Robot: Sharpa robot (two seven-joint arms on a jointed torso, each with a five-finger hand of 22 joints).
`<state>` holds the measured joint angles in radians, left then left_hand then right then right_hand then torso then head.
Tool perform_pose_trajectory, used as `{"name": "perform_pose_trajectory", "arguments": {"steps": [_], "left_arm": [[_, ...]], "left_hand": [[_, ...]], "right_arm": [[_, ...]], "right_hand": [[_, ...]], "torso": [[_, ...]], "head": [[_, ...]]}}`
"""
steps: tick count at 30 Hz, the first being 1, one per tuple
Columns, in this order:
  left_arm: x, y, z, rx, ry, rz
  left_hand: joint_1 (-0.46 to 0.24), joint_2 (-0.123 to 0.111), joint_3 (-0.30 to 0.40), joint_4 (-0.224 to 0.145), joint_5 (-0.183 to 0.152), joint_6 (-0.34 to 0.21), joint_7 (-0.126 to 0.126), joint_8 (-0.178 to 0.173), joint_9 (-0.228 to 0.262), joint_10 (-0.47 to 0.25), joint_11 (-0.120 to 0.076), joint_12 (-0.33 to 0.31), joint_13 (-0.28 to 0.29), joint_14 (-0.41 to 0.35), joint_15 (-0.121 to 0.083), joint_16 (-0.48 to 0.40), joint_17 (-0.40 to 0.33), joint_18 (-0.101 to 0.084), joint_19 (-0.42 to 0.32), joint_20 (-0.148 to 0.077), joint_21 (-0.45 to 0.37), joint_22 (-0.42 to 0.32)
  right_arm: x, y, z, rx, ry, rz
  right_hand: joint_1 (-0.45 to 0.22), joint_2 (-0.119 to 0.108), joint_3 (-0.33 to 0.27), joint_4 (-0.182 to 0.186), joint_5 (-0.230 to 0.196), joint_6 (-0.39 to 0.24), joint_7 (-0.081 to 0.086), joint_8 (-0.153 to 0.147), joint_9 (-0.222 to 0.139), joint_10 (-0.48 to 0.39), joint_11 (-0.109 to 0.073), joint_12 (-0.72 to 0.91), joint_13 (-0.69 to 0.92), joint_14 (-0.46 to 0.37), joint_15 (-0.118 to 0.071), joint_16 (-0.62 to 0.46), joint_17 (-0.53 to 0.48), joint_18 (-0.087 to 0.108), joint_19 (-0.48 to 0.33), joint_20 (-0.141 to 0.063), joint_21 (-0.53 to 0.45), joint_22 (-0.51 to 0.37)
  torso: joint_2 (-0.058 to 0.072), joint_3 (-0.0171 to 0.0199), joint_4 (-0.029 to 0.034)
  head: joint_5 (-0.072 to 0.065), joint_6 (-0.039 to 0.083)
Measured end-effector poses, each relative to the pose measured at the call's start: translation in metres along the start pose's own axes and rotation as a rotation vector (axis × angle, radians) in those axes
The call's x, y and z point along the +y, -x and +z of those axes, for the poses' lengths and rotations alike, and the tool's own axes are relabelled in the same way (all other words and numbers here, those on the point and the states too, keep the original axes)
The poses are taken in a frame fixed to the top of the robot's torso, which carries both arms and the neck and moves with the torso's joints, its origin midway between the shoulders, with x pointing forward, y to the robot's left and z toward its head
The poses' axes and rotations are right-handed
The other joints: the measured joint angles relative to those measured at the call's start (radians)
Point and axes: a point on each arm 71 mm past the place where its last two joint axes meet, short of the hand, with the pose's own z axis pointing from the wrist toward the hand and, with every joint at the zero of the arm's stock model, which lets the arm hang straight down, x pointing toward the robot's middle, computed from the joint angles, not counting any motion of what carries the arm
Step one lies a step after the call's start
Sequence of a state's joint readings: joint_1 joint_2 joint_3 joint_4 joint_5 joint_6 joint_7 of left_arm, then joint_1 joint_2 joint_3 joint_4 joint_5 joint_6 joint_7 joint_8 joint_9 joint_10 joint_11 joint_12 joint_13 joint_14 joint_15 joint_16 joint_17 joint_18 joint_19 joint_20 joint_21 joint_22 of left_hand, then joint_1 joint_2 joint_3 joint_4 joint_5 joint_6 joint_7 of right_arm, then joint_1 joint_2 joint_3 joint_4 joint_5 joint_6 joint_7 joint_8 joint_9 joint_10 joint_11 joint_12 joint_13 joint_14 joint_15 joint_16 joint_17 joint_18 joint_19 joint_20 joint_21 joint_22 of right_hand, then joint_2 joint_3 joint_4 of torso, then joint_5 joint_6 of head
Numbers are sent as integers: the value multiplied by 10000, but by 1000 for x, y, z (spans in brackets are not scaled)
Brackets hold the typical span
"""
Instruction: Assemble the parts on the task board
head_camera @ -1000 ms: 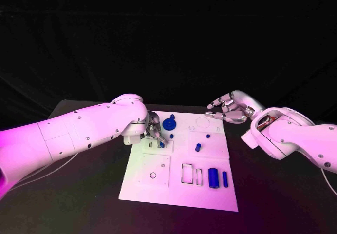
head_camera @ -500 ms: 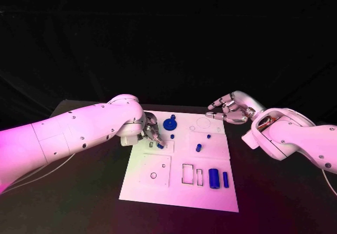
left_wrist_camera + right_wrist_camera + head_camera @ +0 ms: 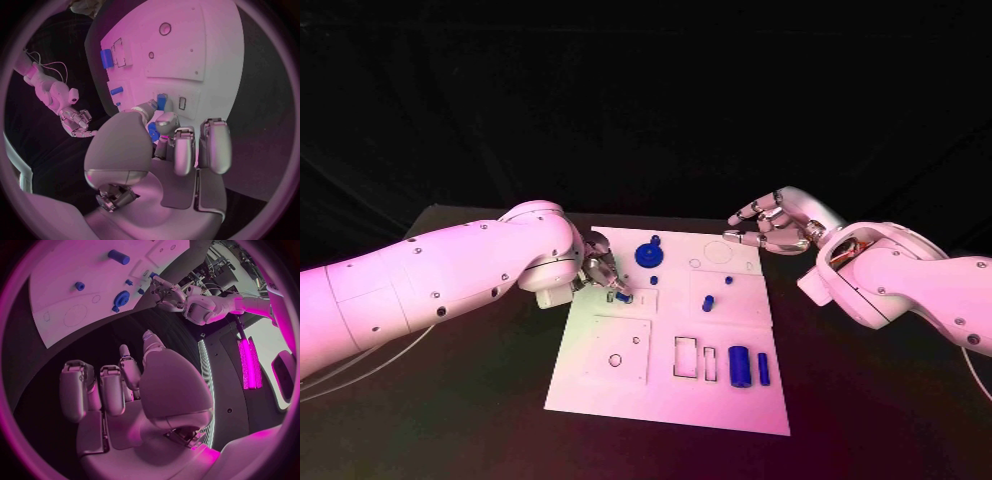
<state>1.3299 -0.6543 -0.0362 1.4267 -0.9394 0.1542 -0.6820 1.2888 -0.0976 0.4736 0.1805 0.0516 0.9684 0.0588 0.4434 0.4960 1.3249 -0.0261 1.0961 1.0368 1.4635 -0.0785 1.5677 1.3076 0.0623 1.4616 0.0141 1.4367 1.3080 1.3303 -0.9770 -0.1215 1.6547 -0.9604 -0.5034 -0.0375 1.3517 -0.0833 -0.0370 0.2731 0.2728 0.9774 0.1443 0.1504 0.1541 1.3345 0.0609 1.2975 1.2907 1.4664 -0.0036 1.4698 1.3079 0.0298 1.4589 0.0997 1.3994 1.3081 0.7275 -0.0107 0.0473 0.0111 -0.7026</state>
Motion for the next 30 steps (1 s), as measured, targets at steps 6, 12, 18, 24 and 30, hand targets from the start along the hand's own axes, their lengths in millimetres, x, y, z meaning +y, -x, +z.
{"name": "perform_pose_trajectory", "arguments": {"steps": [6, 12, 18, 24, 30], "left_arm": [[4, -7, -1, -281, -97, -203], [4, -12, 3, -477, -113, -163], [4, -14, 7, -606, -87, -116], [4, -13, 8, -690, -106, -84], [4, -13, 8, -698, -109, -79]], "left_hand": [[-68, -68, 96, -39, -5, 1, 0, 50, 15, 32, -31, 41, 24, 0, 0, 0, 0, 0, 0, 0, 0, -1], [-94, -94, 131, -44, -7, 1, 1, 50, 92, 33, -31, 41, 31, 0, 0, 0, -1, 1, 0, 0, 0, -2], [-238, -160, 291, -151, -9, 2, 0, 50, 554, 32, -31, 41, 30, 0, 0, 0, -1, 0, 0, 0, 0, -2], [-264, -186, 358, -165, -35, 3, 1, 48, 647, 67, 4, 41, 46, 0, 0, 0, -2, 0, 0, 0, 0, -3], [-318, -240, 480, -288, -57, 3, 0, 93, 644, 66, 5, 41, 61, 37, -36, 0, -2, 0, 0, 1, 0, -4]], "right_arm": [[-1, 0, 0, -6, -21, -2], [-1, 0, 0, 3, -29, 1], [-2, 0, -1, 12, -40, 4], [-2, -1, -1, 19, -49, 6], [-2, -1, 0, 20, -53, 7]], "right_hand": [[-1, 1, 0, 0, 0, 0, 0, 0, 3, 0, 0, 0, -1, 0, 0, 0, -1, 0, 0, 0, 0, -1], [-41, 41, 0, 0, 0, 0, 0, 0, 9, 0, 0, 0, -1, 0, 0, 0, -1, -1, 0, 0, 0, -2], [-41, 41, 0, 0, 0, 0, 0, 0, 8, 0, 0, 0, -2, 0, 0, 0, -2, 0, 0, 0, 0, -2], [-41, 41, 0, 0, 0, 0, 0, 0, 8, 0, 0, 0, -2, 0, 0, 0, -2, -1, 0, 0, 0, -3], [-41, 41, 0, 0, 0, 0, 0, 0, 7, 0, 0, 0, -3, 0, 0, 0, -3, 0, 1, 0, 0, -4]], "torso": [[-1, -5, 7], [-1, -6, -5], [0, -10, -27], [5, -7, -30], [8, 0, -29]], "head": [[-2, -28], [51, -35], [51, -35], [44, -34], [44, -55]]}}
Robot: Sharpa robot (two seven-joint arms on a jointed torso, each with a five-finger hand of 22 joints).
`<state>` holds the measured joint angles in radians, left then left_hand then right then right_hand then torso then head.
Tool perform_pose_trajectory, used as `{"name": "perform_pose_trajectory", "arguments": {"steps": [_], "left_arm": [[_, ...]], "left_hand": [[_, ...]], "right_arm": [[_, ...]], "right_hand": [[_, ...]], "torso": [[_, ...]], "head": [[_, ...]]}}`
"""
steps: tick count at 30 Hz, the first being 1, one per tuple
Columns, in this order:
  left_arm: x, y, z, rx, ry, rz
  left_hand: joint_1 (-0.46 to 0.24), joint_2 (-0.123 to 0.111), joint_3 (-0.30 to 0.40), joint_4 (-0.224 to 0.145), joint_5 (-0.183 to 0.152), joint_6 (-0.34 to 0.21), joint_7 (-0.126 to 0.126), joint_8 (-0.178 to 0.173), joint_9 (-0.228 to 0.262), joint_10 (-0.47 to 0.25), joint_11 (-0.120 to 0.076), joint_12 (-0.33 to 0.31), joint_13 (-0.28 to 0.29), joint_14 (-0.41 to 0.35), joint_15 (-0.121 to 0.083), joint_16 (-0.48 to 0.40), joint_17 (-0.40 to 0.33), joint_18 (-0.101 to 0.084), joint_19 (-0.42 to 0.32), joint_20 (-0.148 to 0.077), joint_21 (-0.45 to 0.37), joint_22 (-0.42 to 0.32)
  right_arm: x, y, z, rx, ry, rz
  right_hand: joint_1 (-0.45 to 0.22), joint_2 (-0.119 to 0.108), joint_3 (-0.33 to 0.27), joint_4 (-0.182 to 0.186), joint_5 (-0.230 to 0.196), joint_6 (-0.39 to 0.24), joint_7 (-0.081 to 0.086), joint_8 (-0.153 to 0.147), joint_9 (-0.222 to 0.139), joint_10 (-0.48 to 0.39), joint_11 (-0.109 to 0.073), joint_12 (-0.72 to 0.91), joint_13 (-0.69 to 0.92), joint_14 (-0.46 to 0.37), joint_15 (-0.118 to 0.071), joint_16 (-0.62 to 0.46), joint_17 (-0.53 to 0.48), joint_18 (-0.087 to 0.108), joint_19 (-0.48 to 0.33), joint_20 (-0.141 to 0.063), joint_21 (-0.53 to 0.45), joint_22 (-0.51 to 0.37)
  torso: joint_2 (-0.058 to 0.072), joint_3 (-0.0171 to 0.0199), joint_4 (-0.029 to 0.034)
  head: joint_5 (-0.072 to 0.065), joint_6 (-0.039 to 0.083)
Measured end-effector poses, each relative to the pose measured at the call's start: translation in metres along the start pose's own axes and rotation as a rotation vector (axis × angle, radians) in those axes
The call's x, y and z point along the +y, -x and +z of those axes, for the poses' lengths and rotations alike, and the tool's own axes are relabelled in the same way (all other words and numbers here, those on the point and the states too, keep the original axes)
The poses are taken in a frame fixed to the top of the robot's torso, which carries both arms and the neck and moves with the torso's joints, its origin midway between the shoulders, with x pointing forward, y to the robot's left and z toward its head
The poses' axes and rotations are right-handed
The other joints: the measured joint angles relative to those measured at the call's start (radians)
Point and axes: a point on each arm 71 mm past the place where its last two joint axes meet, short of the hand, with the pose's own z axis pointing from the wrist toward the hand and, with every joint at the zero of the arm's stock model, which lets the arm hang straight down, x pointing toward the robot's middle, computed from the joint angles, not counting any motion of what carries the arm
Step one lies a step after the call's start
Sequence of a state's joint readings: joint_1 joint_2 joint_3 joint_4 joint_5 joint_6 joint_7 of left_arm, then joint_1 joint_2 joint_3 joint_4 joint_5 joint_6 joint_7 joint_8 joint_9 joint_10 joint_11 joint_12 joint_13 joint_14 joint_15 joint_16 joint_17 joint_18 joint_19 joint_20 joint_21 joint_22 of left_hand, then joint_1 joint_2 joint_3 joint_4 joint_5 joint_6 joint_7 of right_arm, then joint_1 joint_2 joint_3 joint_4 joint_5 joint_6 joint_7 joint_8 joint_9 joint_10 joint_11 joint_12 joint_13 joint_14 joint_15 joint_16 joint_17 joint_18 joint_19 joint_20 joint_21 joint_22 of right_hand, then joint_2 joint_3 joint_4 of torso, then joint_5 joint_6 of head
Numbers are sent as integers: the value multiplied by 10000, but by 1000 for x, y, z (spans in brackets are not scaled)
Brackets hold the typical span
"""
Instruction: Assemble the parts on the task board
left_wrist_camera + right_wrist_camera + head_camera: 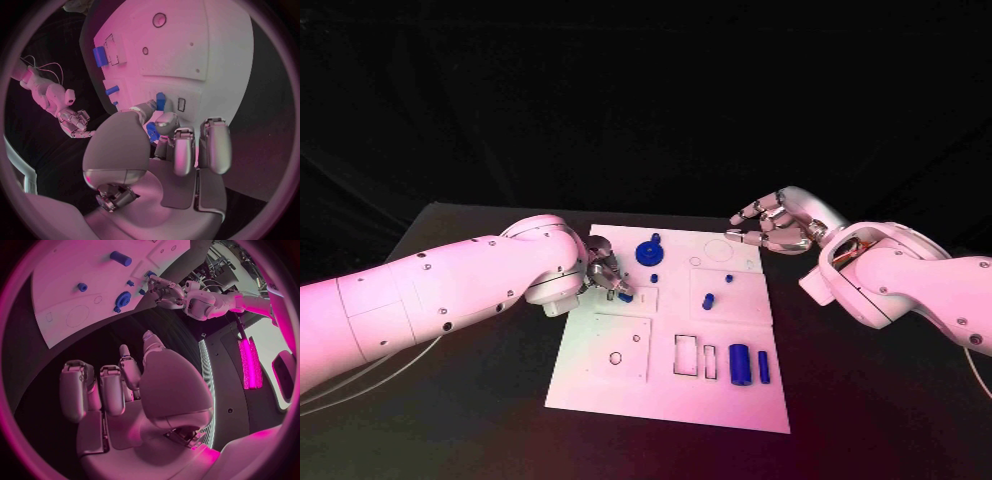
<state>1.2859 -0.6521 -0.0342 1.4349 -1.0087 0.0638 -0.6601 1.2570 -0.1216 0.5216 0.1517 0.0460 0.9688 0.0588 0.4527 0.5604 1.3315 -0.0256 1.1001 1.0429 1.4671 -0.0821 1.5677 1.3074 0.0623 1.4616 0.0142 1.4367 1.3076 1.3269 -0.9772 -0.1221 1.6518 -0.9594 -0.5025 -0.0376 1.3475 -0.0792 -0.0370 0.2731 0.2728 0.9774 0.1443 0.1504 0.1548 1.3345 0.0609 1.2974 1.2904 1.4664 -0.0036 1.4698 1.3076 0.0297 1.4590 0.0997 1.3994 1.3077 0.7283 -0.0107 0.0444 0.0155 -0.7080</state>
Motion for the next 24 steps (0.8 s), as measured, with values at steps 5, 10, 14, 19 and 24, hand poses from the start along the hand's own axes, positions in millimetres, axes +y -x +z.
{"name": "perform_pose_trajectory", "arguments": {"steps": [5, 10, 14, 19, 24], "left_arm": [[0, 0, 0, 2, -3, -2], [0, -1, -1, 15, -35, 1], [0, -2, -3, -4, -79, -41], [0, 0, -6, -161, -180, -179], [0, 2, -7, -309, -225, -297]], "left_hand": [[-38, 39, 28, 27, 27, 0, 0, 4, -3, -1, 1, 0, 0, 0, 0, 0, 0, 1, 0, 0, 0, -1], [-38, 40, 28, 27, 29, 0, 0, 2, -7, 32, -31, 0, -1, 0, 0, 0, -1, 1, 0, 0, 0, -1], [-38, 40, 28, 26, 28, 0, 0, -3, -5, 32, -31, 42, 20, 0, 0, 0, -1, 0, 0, 0, 0, -1], [-178, -16, 156, -102, 28, 0, 0, 72, 3, 69, -67, 70, 57, 0, 0, 0, -1, 1, 36, -36, 0, -2], [-198, -36, 202, -147, 28, 0, 1, 73, 6, 69, -67, 70, 59, 0, 0, 0, -1, 1, 36, -36, 0, -3]], "right_arm": [[0, 0, 0, -2, -8, -1], [-1, 0, 0, -2, -13, -2], [-1, 0, 0, -2, -15, -2], [-1, 0, 0, -1, -17, -2], [-1, 0, 0, -6, -26, -3]], "right_hand": [[0, 0, 0, 0, 0, 0, 0, 0, 0, 0, 0, 0, 0, 0, 0, 0, 0, 0, 0, 0, 0, -1], [0, 0, 0, 0, 0, 0, 0, 0, -1, 0, 0, 0, -1, 0, 0, 0, -1, 0, 0, 0, 0, -1], [0, 0, -29, -29, 40, 0, 0, 0, -1, 0, 0, 0, -1, 0, 0, -40, -1, 0, 0, 0, -41, -2], [0, 0, -29, -29, 40, 0, 0, 0, -1, 0, 0, 0, -1, 0, 0, -40, -1, 0, 0, 0, -41, -2], [0, 0, -29, -29, 40, 0, 0, 0, -2, 0, 0, 0, -1, 0, 0, -40, -1, 0, 0, 0, -41, -3]], "torso": [[0, 1, 1], [-1, 0, 2], [-3, 0, 5], [-2, -5, 7], [-2, -5, 12]], "head": [[-1, -20], [-1, -12], [0, -3], [2, 2], [-5, 0]]}}
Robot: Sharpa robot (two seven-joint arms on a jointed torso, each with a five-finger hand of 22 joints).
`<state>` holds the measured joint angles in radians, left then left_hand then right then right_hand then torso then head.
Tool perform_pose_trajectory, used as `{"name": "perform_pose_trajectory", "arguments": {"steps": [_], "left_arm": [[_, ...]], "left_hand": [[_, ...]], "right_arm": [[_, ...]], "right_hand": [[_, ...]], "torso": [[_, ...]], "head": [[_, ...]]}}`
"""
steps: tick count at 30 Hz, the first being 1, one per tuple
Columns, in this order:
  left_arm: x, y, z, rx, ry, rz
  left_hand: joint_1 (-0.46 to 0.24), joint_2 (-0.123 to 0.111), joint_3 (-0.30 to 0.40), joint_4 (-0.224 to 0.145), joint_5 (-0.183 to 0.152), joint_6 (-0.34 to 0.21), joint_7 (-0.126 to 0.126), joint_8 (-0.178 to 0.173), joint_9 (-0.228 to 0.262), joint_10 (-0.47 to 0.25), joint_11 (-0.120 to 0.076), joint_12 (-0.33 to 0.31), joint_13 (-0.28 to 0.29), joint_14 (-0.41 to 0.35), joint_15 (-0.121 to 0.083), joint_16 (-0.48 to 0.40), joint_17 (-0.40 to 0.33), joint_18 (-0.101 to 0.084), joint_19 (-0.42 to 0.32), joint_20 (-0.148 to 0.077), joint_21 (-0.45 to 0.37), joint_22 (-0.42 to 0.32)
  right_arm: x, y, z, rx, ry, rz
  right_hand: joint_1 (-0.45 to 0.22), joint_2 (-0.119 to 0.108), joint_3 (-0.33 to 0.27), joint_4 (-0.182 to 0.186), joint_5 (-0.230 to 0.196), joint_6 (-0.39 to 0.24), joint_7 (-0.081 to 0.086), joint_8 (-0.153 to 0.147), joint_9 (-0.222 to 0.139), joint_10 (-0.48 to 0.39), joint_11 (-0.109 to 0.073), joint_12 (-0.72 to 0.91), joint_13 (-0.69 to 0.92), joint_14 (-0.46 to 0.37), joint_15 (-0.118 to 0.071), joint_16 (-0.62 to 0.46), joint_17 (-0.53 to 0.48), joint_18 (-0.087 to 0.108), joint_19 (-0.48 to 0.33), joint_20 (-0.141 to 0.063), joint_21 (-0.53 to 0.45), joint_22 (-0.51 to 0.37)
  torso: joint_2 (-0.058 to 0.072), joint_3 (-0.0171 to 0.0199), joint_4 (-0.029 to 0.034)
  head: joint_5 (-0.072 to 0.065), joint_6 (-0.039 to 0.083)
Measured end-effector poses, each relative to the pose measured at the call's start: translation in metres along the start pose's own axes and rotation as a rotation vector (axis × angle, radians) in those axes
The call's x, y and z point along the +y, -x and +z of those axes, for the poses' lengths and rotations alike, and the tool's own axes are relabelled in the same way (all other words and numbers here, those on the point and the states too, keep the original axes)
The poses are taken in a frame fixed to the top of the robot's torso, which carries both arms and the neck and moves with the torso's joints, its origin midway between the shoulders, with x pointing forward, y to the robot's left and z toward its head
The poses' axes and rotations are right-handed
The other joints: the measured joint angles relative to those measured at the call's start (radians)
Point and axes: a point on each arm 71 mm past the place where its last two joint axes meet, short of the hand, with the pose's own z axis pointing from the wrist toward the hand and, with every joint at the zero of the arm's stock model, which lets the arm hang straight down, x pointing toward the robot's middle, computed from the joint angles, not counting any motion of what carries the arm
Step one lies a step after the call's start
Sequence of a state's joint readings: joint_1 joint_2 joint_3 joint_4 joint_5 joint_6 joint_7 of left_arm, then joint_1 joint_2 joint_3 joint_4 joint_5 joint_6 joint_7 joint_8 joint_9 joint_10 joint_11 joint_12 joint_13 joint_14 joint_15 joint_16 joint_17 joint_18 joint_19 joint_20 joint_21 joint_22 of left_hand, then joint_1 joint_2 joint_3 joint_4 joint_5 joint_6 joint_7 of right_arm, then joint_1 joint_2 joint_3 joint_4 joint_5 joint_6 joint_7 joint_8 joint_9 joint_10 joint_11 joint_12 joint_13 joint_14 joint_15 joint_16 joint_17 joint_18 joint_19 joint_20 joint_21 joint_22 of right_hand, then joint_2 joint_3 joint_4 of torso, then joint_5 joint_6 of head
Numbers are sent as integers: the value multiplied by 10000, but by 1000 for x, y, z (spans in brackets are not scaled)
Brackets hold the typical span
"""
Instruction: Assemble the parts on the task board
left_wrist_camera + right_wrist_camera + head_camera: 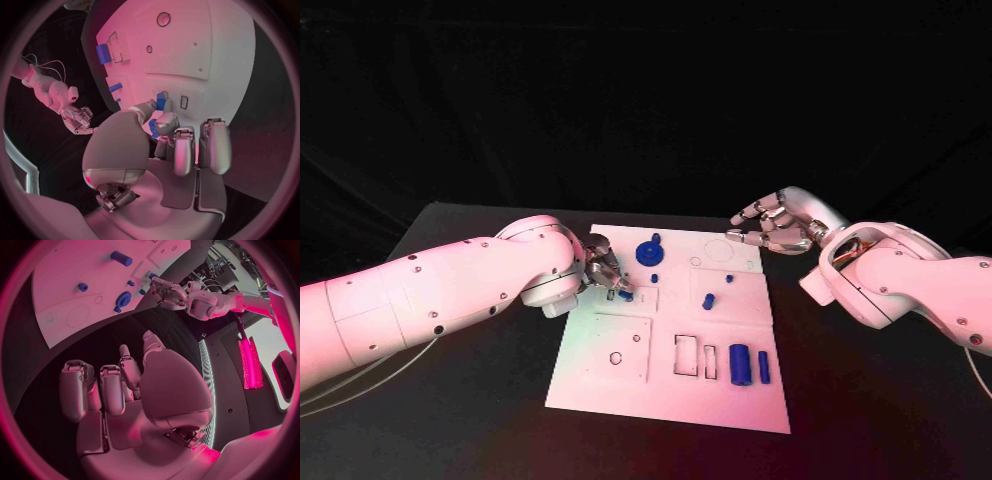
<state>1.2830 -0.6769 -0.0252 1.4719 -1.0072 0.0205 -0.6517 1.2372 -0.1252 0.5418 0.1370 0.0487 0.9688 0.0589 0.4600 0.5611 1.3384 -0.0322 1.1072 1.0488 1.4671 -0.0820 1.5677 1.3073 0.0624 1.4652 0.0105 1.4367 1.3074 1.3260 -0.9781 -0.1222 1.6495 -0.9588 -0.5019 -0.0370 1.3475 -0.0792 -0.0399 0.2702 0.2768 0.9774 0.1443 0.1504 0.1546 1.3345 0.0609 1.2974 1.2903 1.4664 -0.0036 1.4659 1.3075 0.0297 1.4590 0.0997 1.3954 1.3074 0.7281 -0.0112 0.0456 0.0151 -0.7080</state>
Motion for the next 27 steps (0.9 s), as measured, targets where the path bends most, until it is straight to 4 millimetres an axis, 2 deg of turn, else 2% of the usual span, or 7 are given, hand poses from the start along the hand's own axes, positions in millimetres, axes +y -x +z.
{"name": "perform_pose_trajectory", "arguments": {"steps": [27], "left_arm": [[1, -2, 6, -43, 116, -67]], "left_hand": [[-102, -102, 142, -142, -28, 1, 0, 19, 12, -2, 3, 0, -45, 0, 0, 0, 6, 0, -1, 0, 0, 7]], "right_arm": [[0, -1, 0, 16, -4, 10]], "right_hand": [[0, 0, 0, 0, -1, 0, 0, 0, -2, 0, 0, 0, -1, 0, 0, 0, -1, 0, 0, 0, 3, 6]], "torso": [[4, 5, -7]], "head": [[31, -56]]}}
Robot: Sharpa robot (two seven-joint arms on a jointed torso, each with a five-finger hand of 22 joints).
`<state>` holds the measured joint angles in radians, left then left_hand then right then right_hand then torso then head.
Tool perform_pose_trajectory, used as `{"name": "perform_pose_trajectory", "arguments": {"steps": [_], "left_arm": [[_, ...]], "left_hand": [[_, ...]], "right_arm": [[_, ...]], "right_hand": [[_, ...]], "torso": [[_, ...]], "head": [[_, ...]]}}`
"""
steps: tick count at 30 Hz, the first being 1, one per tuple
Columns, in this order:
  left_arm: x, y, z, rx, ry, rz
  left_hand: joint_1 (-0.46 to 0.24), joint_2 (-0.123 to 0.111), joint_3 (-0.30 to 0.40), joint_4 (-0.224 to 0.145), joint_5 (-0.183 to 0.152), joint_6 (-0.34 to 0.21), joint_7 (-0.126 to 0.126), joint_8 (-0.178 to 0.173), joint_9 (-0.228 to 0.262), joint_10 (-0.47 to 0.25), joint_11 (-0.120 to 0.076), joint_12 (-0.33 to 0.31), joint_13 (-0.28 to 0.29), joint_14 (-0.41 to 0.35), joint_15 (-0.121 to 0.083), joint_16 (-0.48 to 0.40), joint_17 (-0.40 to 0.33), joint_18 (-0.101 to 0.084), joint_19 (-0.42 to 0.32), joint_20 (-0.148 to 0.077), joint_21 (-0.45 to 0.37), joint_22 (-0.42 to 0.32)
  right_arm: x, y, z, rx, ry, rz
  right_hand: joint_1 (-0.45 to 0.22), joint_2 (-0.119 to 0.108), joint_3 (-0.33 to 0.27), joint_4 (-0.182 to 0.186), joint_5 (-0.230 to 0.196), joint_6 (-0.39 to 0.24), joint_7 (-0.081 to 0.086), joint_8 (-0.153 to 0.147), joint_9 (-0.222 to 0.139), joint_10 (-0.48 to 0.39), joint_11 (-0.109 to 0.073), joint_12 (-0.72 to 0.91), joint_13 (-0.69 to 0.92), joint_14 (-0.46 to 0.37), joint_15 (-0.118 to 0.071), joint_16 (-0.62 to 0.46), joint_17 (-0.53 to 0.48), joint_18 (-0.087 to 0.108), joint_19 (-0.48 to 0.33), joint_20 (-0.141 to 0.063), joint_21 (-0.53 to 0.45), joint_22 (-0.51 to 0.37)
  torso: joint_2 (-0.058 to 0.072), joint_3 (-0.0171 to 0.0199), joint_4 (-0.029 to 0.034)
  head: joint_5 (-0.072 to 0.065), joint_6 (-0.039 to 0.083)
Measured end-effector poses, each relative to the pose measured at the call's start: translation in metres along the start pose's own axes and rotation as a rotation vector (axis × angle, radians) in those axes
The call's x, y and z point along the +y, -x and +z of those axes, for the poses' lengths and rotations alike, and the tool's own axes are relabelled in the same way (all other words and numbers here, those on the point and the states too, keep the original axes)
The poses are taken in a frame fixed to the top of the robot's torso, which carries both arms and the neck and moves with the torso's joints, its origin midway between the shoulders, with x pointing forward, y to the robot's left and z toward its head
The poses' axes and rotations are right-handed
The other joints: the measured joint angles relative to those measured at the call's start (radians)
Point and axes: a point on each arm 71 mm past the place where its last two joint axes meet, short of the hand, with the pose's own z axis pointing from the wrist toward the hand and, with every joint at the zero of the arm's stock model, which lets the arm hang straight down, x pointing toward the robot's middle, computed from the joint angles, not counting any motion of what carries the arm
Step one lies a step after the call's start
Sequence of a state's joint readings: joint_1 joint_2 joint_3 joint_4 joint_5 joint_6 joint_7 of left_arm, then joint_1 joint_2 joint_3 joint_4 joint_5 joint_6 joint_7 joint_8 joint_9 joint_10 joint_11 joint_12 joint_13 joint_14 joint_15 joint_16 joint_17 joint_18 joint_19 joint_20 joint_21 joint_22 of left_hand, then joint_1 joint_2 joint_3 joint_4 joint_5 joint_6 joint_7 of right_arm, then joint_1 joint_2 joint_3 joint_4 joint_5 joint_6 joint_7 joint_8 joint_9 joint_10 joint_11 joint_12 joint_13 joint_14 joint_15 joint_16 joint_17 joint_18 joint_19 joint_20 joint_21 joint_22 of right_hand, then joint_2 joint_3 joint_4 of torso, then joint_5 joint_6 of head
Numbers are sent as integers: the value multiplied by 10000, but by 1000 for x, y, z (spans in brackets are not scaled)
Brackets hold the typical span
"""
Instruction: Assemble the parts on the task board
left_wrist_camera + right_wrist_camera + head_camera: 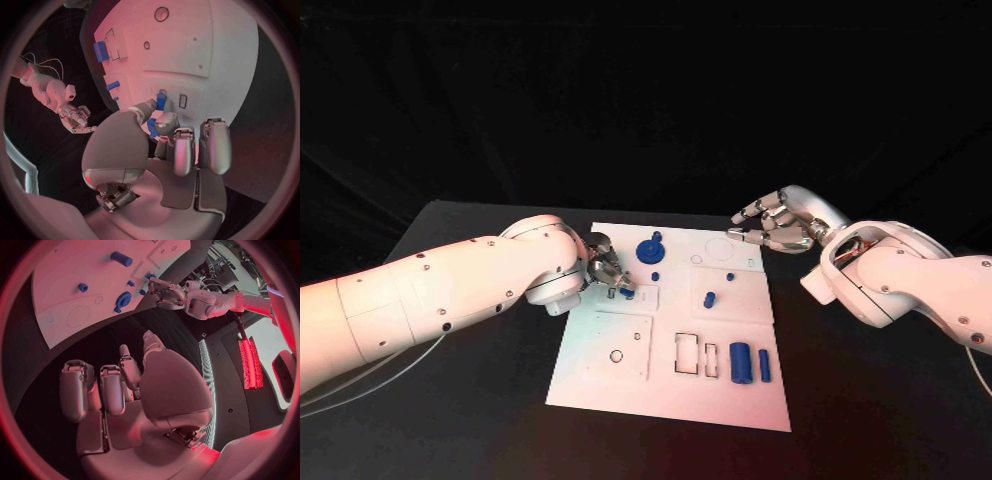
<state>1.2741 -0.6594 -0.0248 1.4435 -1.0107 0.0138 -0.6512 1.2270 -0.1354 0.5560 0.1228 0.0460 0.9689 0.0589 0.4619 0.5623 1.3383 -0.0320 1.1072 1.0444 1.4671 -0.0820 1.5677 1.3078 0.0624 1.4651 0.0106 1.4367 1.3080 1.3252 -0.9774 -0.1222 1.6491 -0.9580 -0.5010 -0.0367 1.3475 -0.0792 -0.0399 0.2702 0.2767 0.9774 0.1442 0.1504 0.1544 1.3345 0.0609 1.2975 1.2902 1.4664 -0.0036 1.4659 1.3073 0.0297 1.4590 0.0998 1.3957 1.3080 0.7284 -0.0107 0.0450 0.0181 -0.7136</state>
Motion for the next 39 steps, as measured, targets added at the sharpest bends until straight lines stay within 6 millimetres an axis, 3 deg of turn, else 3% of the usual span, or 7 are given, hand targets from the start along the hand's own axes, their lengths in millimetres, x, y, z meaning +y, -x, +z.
{"name": "perform_pose_trajectory", "arguments": {"steps": [34, 39], "left_arm": [[-1, -2, 3, 232, 105, 422], [-2, -2, 3, 245, 164, 481]], "left_hand": [[-151, 89, 27, -28, 22, 37, 37, 99, 3, 80, -11, 0, -24, -36, -35, 0, -4, -1, 0, 0, 39, -4], [-426, 24, 28, -64, 22, 93, -18, 124, 266, 115, -45, 0, -93, -18, -53, 0, -4, 0, -1, 1, 79, -4]], "right_arm": [[0, -1, 0, 28, 12, 13], [1, -1, 0, 31, 15, 16]], "right_hand": [[0, 0, -29, 29, 0, 0, 0, 0, 6, 0, 0, 0, 0, 0, 0, 0, 6, 0, 0, 0, 1, -5], [0, 0, -28, 29, 0, 0, 0, 0, 5, 0, 0, 0, 0, 0, 0, 0, 5, 0, 0, 0, 1, -5]], "torso": [[-5, 5, -3], [-4, 6, -4]], "head": [[5, -24], [8, -30]]}}
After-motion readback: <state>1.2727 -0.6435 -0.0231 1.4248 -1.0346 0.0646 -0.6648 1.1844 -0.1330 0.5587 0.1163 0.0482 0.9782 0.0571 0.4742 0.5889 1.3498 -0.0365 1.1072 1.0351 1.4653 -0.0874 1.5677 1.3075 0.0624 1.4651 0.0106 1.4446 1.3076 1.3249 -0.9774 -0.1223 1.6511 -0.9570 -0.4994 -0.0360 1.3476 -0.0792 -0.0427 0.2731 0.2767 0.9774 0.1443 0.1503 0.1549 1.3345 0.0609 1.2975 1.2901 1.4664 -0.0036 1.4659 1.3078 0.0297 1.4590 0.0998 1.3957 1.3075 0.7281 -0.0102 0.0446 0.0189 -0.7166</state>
